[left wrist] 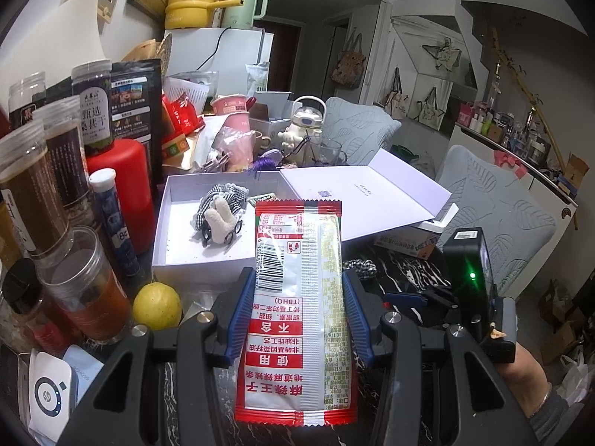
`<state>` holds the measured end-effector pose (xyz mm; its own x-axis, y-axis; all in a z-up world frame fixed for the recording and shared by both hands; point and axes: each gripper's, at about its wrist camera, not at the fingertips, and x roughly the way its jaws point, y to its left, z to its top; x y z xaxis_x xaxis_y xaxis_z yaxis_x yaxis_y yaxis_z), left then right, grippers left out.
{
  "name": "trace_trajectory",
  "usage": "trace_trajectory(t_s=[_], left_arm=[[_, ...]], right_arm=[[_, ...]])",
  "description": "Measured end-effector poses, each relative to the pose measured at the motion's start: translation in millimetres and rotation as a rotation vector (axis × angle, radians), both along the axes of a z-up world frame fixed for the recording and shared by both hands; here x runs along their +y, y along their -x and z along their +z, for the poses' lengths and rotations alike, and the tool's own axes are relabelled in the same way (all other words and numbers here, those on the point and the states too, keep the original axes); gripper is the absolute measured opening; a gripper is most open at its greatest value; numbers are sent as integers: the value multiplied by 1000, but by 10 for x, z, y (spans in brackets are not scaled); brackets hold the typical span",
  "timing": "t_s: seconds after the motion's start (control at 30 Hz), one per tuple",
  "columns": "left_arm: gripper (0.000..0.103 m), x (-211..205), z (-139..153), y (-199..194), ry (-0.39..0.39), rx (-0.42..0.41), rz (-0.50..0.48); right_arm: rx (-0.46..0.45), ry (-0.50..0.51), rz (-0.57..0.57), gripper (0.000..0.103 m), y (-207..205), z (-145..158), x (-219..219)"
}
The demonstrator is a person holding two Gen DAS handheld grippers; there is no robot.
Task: Organize soft objects
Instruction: 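Grasp the red gold-printed packet with the right gripper, then carry the red packet and red-white packet over the white box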
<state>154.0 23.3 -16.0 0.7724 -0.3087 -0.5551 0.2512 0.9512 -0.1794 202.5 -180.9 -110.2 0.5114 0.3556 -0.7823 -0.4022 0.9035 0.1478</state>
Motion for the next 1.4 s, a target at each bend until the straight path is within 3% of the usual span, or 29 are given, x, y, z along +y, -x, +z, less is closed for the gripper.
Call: trace_trajectory(t_s=[0.17, 0.33, 0.43, 0.7, 1.07, 1.4], left_arm=[[46, 26, -39, -71, -2, 10, 6], [46, 52, -62, -96, -1, 16, 12], [46, 65, -56, -78, -3, 13, 18], [46, 97, -5, 19, 0, 0, 30], [46, 96, 215, 125, 6, -53, 16], [46, 124, 546, -2, -4, -121, 14]], right_arm=[[31, 32, 50, 77, -97, -109, 76], [24, 39, 57, 45, -46, -119, 90], [20, 46, 52, 38, 3, -106, 91], [-52, 22, 28, 37, 304, 192, 15], [-263, -13, 40, 37, 845, 1008, -5], [-369, -33, 77, 37, 884, 1476, 145]])
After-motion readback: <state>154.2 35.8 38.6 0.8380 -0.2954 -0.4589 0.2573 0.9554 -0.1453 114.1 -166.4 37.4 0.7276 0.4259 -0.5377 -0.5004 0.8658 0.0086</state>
